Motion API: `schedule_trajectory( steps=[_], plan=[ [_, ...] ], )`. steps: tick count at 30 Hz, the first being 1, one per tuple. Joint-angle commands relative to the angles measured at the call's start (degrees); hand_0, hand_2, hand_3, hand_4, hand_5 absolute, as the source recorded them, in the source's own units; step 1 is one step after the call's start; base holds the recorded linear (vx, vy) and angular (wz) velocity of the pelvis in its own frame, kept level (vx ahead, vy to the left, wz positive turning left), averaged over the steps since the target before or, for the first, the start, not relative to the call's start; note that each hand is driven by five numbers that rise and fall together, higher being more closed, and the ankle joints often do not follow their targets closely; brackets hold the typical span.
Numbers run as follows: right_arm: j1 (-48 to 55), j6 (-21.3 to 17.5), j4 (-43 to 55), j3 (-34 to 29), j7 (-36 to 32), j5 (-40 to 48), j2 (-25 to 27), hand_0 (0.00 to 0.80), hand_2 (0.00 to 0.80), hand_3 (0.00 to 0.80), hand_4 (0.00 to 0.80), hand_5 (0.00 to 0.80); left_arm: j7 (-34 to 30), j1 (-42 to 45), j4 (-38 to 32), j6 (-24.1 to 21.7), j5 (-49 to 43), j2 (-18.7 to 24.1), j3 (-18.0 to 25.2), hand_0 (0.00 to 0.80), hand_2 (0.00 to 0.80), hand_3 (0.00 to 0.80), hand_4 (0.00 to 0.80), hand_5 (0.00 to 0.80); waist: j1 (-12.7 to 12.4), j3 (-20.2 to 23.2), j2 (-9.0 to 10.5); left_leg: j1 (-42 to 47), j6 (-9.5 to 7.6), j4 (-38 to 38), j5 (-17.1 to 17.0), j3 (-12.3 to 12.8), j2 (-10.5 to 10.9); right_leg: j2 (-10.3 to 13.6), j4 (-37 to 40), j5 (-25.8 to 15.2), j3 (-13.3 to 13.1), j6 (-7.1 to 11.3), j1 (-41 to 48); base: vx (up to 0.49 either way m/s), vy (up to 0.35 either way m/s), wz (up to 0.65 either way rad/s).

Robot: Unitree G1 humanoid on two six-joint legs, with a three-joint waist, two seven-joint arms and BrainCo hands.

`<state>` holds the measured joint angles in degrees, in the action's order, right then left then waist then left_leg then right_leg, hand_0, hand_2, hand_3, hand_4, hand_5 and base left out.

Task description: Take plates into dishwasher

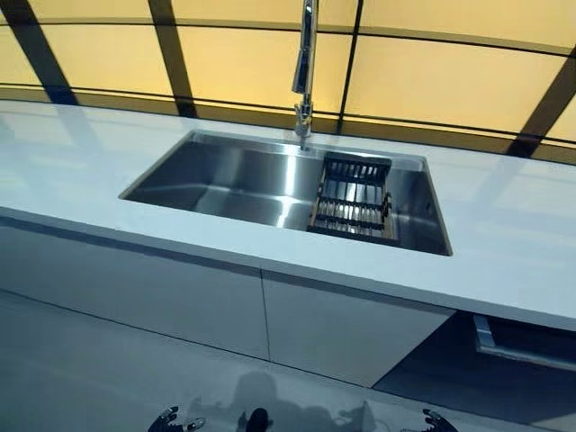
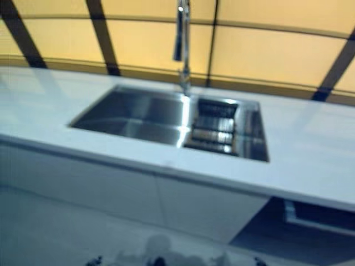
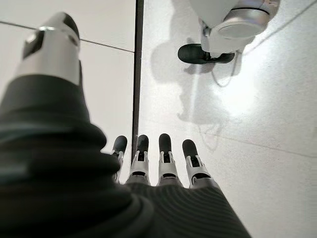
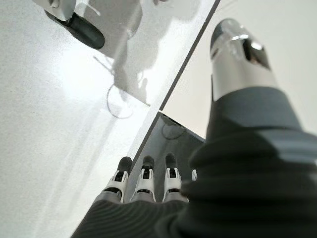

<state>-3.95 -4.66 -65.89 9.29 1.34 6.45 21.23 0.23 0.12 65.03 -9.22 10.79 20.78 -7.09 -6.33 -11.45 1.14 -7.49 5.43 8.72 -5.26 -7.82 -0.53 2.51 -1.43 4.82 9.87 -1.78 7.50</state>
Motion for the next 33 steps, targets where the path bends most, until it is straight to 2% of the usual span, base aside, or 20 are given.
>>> schedule_trajectory(
  steps=[1, 5, 6, 7, 10, 13, 18, 22, 33],
  plan=[
    [0.45, -0.83, 2.01, -3.42, 0.08, 2.04, 2.98, 0.000, 0.000, 0.000, 0.000, 0.000, 0.36, -0.57, -1.02, -1.44, 0.00, -0.43, 2.56, 0.000, 0.000, 0.000, 0.000, 0.000, 1.64, 1.35, 0.78, -0.54, -3.33, 5.77, 4.80, 0.49, 0.65, 2.14, -2.30, -3.39, -4.94, 2.04, -4.24, -0.097, 0.061, 0.20],
    [1.28, -0.45, 2.02, -4.39, 0.51, 1.60, 2.46, 0.000, 0.000, 0.000, 0.000, 0.000, -0.19, 0.02, -1.14, -0.98, 0.15, -0.83, 3.03, 0.000, 0.000, 0.000, 0.000, 0.000, 2.83, 2.24, 0.51, 3.05, -3.78, 3.99, 6.88, 1.62, 1.52, 1.82, -1.92, -4.13, -4.50, 2.44, -4.79, -0.077, 0.107, 0.42],
    [1.37, -0.15, 1.73, -4.66, 0.71, 1.63, 2.26, 0.000, 0.000, 0.000, 0.000, 0.000, -0.35, -0.08, -1.19, -0.91, 0.09, -1.09, 2.82, 0.000, 0.000, 0.000, 0.000, 0.000, 3.27, 2.60, 0.14, 4.62, -3.79, 1.47, 6.89, 2.62, 1.28, 1.61, -1.63, -4.27, -3.91, 2.62, -4.81, -0.055, 0.150, 0.22],
    [1.55, -0.13, 0.86, -5.07, 1.23, 1.85, 1.92, 0.000, 0.000, 0.000, 0.000, 0.000, -0.66, -0.42, -1.20, -0.77, -0.07, -1.30, 2.08, 0.000, 0.000, 0.000, 0.000, 0.000, 3.78, 3.11, -0.25, 6.03, -3.73, -1.78, 6.28, 3.72, 0.78, 1.43, -0.95, -4.48, -3.29, 2.96, -4.73, -0.051, 0.148, 0.09],
    [1.73, -0.05, -0.26, -5.14, 1.53, 2.15, 1.46, 0.000, 0.000, 0.000, 0.000, 0.000, -0.58, -1.03, -0.88, -0.93, 0.70, -1.73, 0.87, 0.000, 0.000, 0.000, 0.000, 0.000, 4.40, 3.87, -0.51, 7.61, -3.67, -6.09, 4.88, 4.73, 0.37, 1.10, 0.66, -5.27, -3.14, 3.49, -4.51, -0.034, 0.148, 0.19],
    [2.49, -0.03, -1.78, -5.71, 1.31, 2.33, 0.33, 0.000, 0.000, 0.000, 0.000, 0.000, -0.18, -1.68, -0.27, -1.07, 0.69, -2.16, -0.01, 0.000, 0.000, 0.000, 0.000, 0.000, 4.64, 5.00, -0.33, 8.46, -3.76, -9.82, 3.35, 4.66, 0.59, 0.64, 2.04, -6.09, -3.22, 4.24, -4.30, -0.022, 0.105, 0.10],
    [2.81, -0.84, -2.51, -5.83, 1.01, 2.47, -0.51, 0.000, 0.000, 0.000, 0.000, 0.000, -0.28, -2.11, 1.09, -1.28, -0.27, -2.03, -0.33, 0.000, 0.000, 0.000, 0.000, 0.000, 5.14, 5.77, 0.18, 9.20, -4.36, -10.64, 3.39, 5.28, 0.75, 0.75, 1.49, -6.10, -3.90, 4.73, -4.63, -0.003, 0.062, 0.04],
    [3.07, -0.99, -1.63, -5.45, 0.52, 1.91, -0.71, 0.000, 0.000, 0.000, 0.000, 0.000, -0.56, -2.06, 1.72, -1.57, 0.30, -1.54, 0.05, 0.000, 0.000, 0.000, 0.000, 0.000, 5.65, 5.99, 0.74, 9.83, -5.16, -10.05, 4.50, 7.11, 0.89, 0.91, 1.37, -6.32, -4.64, 4.91, -4.78, 0.003, 0.025, -0.11],
    [2.52, 0.23, -4.92, -7.02, 2.49, 3.71, -1.19, 0.000, 0.000, 0.000, 0.000, 0.000, -0.89, -1.98, 3.41, -1.75, 0.01, -1.51, 0.00, 0.000, 0.000, 0.000, 0.000, 0.000, 6.00, 6.42, 1.18, 11.40, -5.62, -11.35, 4.84, 8.65, 0.65, 0.57, 2.36, -6.96, -5.51, 5.19, -4.26, 0.017, 0.008, -0.11]
  ],
)
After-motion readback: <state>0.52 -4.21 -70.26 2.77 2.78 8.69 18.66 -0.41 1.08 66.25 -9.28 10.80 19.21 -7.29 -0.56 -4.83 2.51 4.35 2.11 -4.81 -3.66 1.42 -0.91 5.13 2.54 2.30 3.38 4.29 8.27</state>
